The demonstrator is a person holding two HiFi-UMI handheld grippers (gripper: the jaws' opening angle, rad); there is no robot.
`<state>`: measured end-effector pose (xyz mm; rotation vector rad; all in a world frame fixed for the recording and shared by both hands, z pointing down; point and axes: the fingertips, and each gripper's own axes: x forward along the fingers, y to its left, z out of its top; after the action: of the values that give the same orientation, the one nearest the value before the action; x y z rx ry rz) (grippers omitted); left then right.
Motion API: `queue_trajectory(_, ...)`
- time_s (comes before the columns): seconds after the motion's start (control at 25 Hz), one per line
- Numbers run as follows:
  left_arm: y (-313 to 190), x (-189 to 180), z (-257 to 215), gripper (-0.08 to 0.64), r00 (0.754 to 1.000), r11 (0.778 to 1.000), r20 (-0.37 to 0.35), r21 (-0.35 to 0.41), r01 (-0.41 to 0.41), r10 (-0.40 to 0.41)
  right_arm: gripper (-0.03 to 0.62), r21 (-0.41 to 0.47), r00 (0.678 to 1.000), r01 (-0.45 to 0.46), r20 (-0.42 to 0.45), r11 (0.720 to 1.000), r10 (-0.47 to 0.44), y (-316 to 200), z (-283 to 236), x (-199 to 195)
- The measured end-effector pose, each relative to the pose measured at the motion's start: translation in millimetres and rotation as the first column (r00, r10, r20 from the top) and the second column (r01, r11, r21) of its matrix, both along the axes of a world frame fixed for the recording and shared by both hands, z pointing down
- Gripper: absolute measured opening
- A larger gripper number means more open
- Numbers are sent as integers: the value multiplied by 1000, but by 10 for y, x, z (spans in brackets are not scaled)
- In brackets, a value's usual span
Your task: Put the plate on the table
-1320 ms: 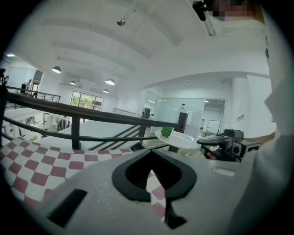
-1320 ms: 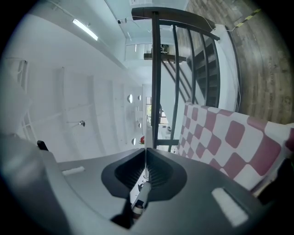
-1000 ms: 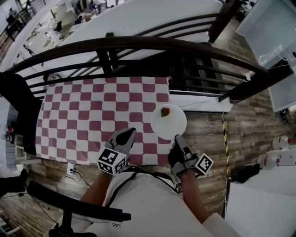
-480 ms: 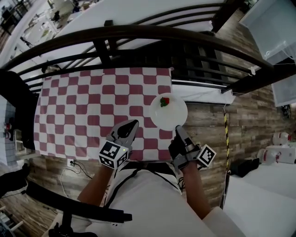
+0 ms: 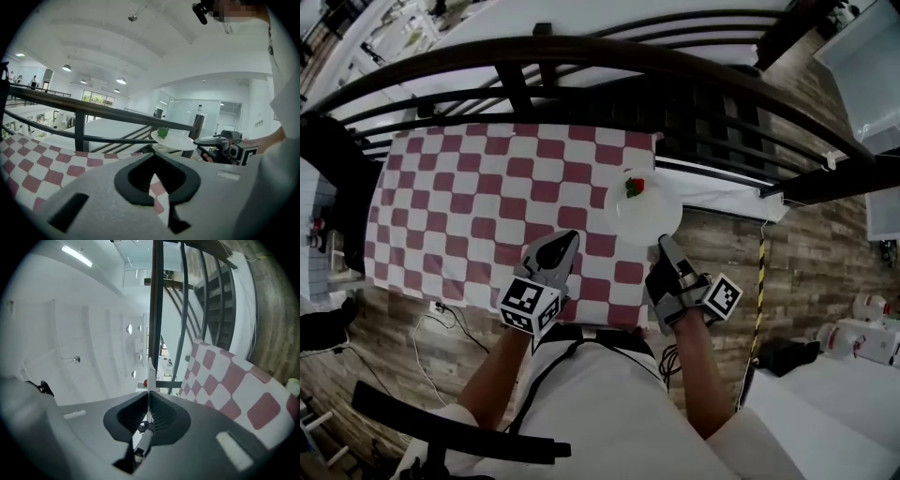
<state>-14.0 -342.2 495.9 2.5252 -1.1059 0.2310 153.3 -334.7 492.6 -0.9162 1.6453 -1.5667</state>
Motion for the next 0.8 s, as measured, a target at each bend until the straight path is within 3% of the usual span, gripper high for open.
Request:
queue_trajectory(0.32, -204, 177, 181, 6, 994, 994, 9, -7, 108, -108, 18, -14, 998, 65, 2, 998, -65, -400, 263, 250)
queue_trajectory(0.8, -550, 299, 540, 6, 983, 983, 38, -46, 179, -177, 18, -56, 991, 135, 8, 989, -134, -1039, 882, 327)
